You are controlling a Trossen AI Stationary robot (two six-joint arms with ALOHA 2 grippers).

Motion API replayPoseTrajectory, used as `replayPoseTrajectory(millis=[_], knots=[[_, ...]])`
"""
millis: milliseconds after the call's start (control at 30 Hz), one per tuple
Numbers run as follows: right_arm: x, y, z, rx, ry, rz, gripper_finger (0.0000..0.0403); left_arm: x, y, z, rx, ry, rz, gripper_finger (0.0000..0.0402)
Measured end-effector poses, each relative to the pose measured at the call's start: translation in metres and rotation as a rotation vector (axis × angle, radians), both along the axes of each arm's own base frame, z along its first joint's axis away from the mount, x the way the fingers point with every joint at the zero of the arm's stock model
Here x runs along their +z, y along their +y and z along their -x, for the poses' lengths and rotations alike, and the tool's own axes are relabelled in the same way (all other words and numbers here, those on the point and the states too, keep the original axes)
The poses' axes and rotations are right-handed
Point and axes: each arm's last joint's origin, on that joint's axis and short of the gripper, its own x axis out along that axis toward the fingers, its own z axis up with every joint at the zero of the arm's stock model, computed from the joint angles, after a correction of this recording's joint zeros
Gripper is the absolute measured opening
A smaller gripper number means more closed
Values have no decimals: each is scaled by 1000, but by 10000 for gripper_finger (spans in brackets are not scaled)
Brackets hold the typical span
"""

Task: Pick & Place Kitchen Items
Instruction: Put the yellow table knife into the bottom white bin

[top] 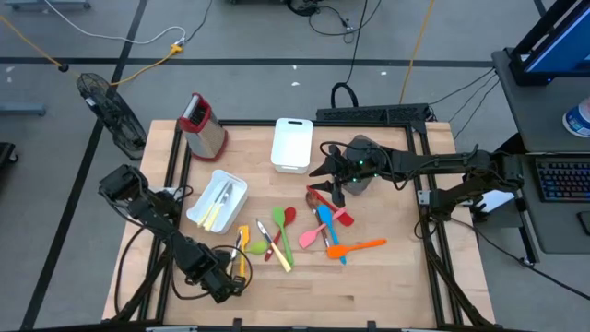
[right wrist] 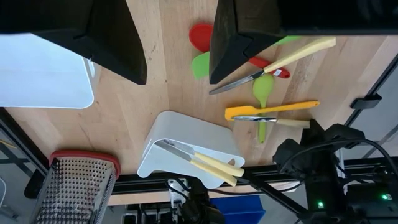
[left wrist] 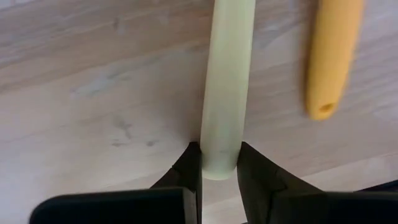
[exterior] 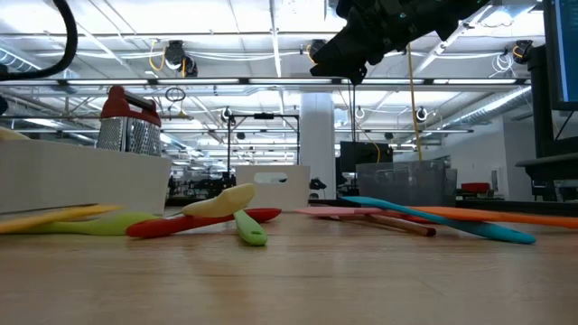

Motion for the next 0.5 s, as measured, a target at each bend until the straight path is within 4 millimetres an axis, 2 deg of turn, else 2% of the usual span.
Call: replayPoseTrajectory(millis=[367,500], knots=[[0,0,0,-1,0,-2,167,12,-5,-6,48,-70,-29,58],[0,0,0,-1,0,-2,167,23,-7,-8,48,-98,-3,58]])
